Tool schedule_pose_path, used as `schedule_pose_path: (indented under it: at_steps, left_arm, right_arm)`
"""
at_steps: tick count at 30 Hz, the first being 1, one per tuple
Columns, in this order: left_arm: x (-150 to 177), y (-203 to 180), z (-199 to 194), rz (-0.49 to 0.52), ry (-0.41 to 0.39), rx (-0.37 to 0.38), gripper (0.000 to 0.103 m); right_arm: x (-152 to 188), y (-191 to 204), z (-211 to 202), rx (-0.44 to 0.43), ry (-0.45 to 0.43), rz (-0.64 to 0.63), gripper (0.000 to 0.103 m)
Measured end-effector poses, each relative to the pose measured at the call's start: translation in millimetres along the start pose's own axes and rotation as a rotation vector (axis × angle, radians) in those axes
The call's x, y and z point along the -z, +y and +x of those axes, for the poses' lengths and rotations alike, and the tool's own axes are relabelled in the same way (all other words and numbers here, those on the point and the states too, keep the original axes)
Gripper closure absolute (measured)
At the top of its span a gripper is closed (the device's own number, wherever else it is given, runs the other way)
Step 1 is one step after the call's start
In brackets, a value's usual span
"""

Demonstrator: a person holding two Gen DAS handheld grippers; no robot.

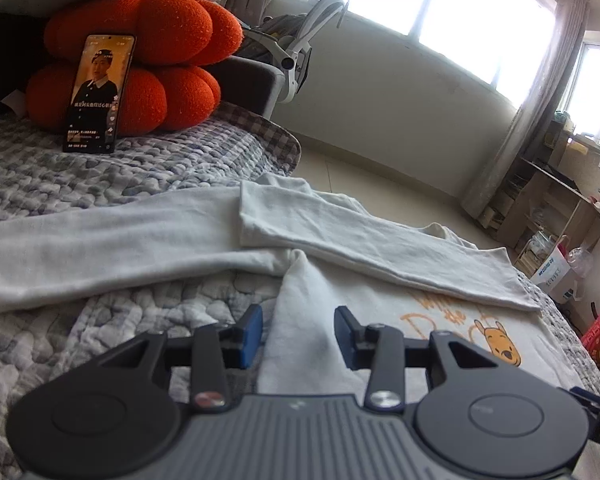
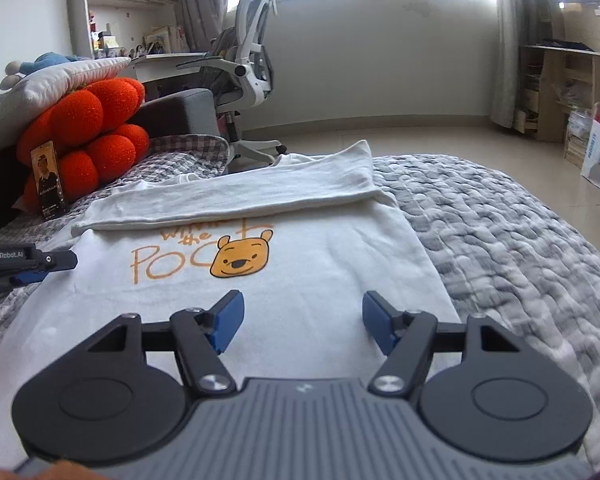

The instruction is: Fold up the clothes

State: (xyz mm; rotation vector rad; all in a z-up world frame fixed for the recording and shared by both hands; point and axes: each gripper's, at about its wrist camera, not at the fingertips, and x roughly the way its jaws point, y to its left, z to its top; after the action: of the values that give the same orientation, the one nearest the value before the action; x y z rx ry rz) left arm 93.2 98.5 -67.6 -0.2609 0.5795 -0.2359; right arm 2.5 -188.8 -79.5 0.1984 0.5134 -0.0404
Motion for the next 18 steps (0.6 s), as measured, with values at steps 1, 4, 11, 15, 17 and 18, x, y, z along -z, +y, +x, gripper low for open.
schedule_pose_path:
  at_steps: [1, 4, 11, 15, 17, 18]
  left_arm:
    - [1.7, -0.9, -2.0, 0.005, -0.001, -0.006, 0.062]
    - [7.5, -4.1, -9.2, 0.019, -0.004, -0.025, 0.062]
    - [26.2, -9.6, -34.5, 0.025, -0.013, -0.043, 0.059]
    - [34.5, -13.0, -47.5, 0.044, -0.007, -0.046, 0.057]
    - [37.3, -12.9, -53.6, 0.037, -0.001, -0.043, 0.057]
    - [38.4, -12.4, -56.6, 0.031, 0.002, -0.04, 0.057]
  right_arm:
    - [7.1, 2.6, -7.5, 0.007, -0.012, 0.0, 0.034]
    - [23.5, 12.9, -25.8, 0.015, -0.014, -0.071, 0.033]
    - [31.2, 17.1, -61.3, 0.051, 0.0, -0.234, 0.032]
    - [26.3, 2.5, -77.6, 0.103, -0.031, -0.176, 0.031]
    - [25.8, -3.0, -82.8, 0.118, -0.044, -0.149, 0.031]
    - [25.9, -4.8, -84.3, 0.126, -0.049, -0.143, 0.031]
